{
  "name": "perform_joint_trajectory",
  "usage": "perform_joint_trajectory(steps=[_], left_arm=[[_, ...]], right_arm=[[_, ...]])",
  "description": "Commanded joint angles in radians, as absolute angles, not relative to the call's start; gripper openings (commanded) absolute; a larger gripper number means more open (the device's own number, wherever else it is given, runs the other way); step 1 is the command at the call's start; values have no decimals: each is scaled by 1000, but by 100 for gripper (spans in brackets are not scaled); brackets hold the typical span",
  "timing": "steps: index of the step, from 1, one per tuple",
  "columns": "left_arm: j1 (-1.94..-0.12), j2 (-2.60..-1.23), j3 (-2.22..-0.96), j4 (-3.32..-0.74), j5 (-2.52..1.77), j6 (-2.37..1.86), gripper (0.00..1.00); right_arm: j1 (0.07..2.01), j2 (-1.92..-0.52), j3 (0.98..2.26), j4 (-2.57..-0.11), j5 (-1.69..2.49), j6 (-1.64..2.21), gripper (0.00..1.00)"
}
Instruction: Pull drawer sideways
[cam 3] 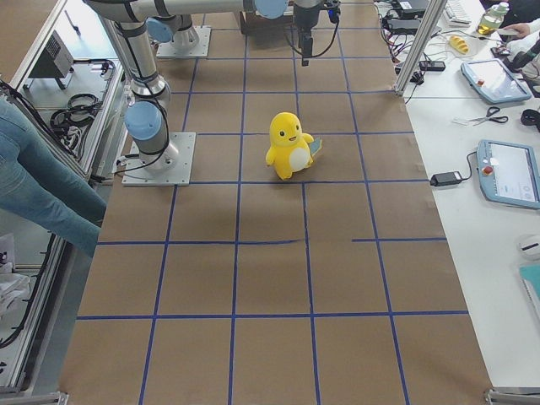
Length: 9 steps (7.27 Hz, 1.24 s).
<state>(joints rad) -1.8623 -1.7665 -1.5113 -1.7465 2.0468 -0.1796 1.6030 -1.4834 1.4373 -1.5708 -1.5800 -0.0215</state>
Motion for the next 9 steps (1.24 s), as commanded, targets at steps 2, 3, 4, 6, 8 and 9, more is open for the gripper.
perform_joint_trajectory(steps=[2, 3, 4, 6, 8, 9], left_arm=[[-1858, -1642, -1483, -1747, 1818, -163, 100], [-1846, -1614, -1488, -1747, 1801, -147, 100], [-1829, -1591, -1491, -1747, 1758, -143, 100], [-1790, -1566, -1496, -1743, 1662, -143, 100], [-1726, -1554, -1487, -1733, 1613, -126, 100], [-1633, -1554, -1482, -1685, 1497, -118, 100]], right_arm=[[1603, -1483, 1437, -1571, -1580, -21, 100], [1603, -1483, 1437, -1571, -1580, -21, 100], [1603, -1483, 1437, -1571, -1580, -21, 100], [1603, -1483, 1437, -1571, -1580, -21, 100], [1603, -1483, 1437, -1571, -1580, -23, 100], [1603, -1483, 1437, -1571, -1580, -23, 100]])
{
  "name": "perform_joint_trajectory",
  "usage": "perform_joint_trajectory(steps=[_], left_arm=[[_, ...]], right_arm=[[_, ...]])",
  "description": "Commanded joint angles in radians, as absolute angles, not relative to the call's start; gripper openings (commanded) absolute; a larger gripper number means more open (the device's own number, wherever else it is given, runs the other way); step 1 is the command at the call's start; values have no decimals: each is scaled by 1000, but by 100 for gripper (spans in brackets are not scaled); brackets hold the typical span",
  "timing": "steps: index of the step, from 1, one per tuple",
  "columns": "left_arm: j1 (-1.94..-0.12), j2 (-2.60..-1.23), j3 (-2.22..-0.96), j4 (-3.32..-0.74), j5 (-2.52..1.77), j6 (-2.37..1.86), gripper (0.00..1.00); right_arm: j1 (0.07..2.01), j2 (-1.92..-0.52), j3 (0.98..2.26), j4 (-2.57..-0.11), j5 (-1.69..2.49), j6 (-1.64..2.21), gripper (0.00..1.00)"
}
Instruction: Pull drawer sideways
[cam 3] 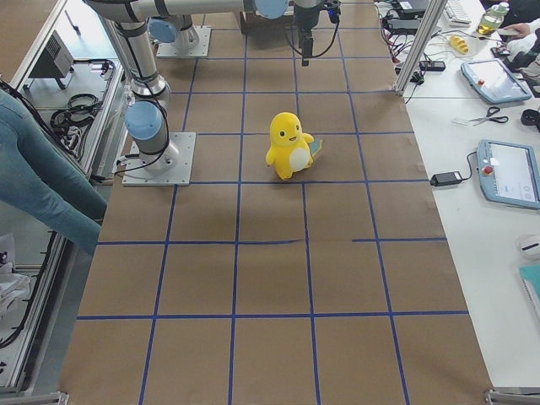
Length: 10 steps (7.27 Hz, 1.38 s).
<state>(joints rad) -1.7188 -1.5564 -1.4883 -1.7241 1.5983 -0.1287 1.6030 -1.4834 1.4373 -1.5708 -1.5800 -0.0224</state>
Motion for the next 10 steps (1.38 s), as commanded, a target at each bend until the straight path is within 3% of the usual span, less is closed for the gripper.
perform_joint_trajectory(steps=[1, 10], left_arm=[[-1587, -1548, -1479, -1684, 1482, -98, 100], [-1578, -1531, -1522, -1672, 1597, -83, 100]], right_arm=[[1603, -1483, 1437, -1571, -1580, -21, 100], [1603, -1483, 1437, -1571, -1580, -21, 100]])
